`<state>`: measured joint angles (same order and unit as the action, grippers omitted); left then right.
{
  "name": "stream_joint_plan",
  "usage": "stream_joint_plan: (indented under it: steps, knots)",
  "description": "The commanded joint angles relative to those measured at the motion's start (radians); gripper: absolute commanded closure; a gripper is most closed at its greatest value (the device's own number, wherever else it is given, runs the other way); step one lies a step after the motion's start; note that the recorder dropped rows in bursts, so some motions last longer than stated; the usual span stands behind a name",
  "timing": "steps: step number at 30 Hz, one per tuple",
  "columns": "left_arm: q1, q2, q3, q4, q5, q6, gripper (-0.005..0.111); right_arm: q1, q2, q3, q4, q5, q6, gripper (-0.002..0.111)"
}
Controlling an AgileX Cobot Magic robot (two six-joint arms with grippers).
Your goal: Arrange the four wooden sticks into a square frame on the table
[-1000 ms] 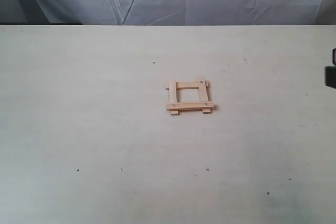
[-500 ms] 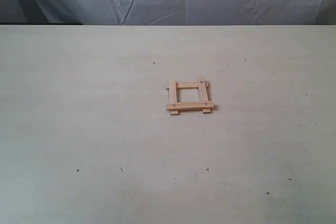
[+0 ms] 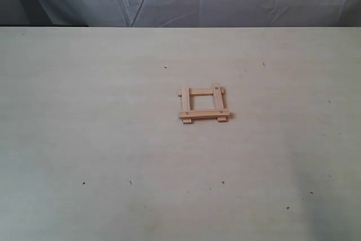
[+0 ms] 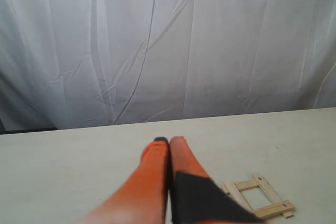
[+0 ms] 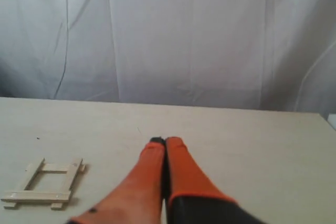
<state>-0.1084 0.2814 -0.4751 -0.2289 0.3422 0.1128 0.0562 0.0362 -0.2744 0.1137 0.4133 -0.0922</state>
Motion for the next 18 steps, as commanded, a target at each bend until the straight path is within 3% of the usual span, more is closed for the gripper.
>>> stream_joint_plan:
  steps: [1, 11, 18]
  knots:
    - [-0.007, -0.008, 0.005, 0.002, 0.001, 0.001, 0.106, -0.038, -0.036, 0.114, -0.014, -0.004, 0.044, 0.108]
    - [-0.007, -0.009, 0.005, 0.004, 0.001, 0.001, 0.106, -0.038, -0.036, 0.274, -0.018, -0.027, 0.044, 0.108]
    - [-0.007, -0.009, 0.005, 0.033, -0.001, 0.001, 0.106, -0.038, -0.036, 0.274, 0.008, -0.05, 0.044, 0.108]
